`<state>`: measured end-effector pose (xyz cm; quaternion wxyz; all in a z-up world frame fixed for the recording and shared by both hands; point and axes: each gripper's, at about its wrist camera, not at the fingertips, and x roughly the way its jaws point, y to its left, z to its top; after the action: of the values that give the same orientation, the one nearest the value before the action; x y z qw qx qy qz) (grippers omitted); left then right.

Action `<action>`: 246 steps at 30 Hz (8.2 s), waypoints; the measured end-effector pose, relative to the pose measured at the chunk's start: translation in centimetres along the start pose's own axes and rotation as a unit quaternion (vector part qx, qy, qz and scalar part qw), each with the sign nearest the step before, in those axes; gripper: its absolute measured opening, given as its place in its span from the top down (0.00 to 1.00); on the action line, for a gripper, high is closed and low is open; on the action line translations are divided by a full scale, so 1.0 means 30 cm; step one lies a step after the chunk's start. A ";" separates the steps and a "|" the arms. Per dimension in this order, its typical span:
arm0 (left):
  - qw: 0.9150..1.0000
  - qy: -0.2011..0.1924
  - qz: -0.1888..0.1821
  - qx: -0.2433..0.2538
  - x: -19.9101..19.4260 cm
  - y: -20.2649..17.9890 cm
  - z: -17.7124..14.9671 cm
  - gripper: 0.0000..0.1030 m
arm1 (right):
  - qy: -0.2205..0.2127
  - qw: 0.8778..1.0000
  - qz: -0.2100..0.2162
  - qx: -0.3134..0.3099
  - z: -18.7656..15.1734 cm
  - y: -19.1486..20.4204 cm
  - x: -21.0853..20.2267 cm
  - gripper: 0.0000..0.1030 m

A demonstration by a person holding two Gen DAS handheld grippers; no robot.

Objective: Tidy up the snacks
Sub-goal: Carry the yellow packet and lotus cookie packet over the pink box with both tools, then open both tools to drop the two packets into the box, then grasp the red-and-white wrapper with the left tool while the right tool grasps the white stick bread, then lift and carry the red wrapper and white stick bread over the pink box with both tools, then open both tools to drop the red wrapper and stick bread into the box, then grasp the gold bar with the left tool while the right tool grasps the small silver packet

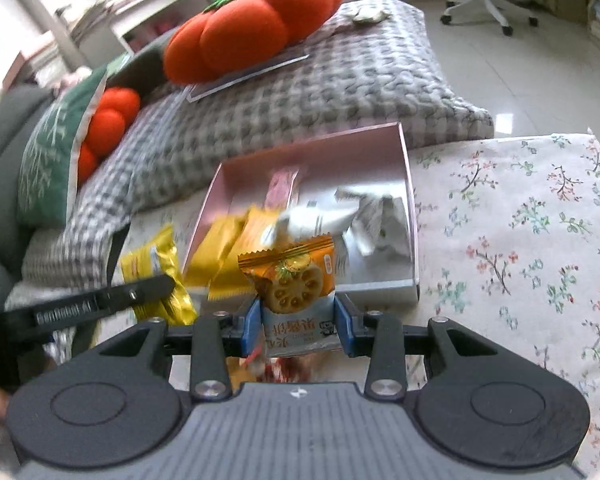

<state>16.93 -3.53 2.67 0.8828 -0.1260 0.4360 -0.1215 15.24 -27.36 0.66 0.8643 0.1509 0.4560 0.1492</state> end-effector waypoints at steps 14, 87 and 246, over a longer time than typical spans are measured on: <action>1.000 0.012 -0.021 0.014 0.242 0.009 0.079 0.64 | 0.021 0.999 -0.012 0.041 0.095 -0.050 0.203 0.66; 0.986 0.157 0.023 0.048 -0.007 0.081 -0.272 0.72 | 0.243 0.968 0.033 -0.054 -0.248 0.142 0.178 0.56; 0.975 0.138 0.176 -0.015 0.112 0.054 -0.254 0.19 | 0.206 0.958 -0.103 -0.173 -0.262 0.169 0.205 0.34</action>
<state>12.99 -3.98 -4.82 0.8199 -0.0422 0.5703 0.0260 11.41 -19.32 -6.13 0.7755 -0.0830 0.6040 0.1641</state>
